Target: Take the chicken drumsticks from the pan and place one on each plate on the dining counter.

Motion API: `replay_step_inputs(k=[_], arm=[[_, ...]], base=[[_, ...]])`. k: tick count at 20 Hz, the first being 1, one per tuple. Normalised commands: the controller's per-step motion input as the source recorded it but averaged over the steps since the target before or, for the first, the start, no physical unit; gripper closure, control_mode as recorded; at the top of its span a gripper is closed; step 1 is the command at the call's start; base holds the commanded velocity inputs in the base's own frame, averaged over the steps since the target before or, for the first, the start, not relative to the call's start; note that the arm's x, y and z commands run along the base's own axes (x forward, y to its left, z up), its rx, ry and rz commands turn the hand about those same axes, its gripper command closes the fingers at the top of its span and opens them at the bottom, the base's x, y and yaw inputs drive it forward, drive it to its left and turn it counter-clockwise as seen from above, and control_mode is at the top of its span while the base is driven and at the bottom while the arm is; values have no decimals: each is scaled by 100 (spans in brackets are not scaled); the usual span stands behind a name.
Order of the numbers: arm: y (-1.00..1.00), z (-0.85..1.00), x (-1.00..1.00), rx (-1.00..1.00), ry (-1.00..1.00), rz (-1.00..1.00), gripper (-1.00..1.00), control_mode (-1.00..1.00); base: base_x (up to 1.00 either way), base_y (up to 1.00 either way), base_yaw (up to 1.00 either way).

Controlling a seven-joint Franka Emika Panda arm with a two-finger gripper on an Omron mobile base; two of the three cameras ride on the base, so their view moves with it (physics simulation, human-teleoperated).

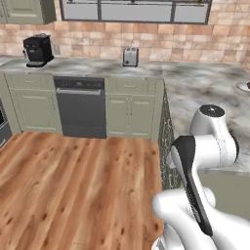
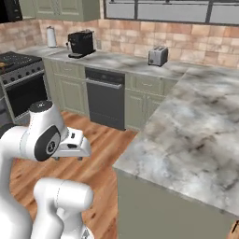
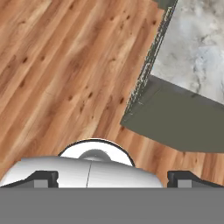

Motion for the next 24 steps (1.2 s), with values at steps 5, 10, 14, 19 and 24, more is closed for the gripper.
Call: replay_step_inputs(k=[5, 10, 14, 19, 24], arm=[[0, 0, 0, 0, 0, 0, -100, 100], [0, 0, 0, 0, 0, 0, -100, 100], [0, 0, 0, 0, 0, 0, -100, 100], [0, 0, 0, 0, 0, 0, -100, 100], [0, 0, 0, 0, 0, 0, -100, 100]], base=[[44, 100, -22], [65, 100, -4], [96, 99, 0], [100, 84, 3], [100, 47, 9]])
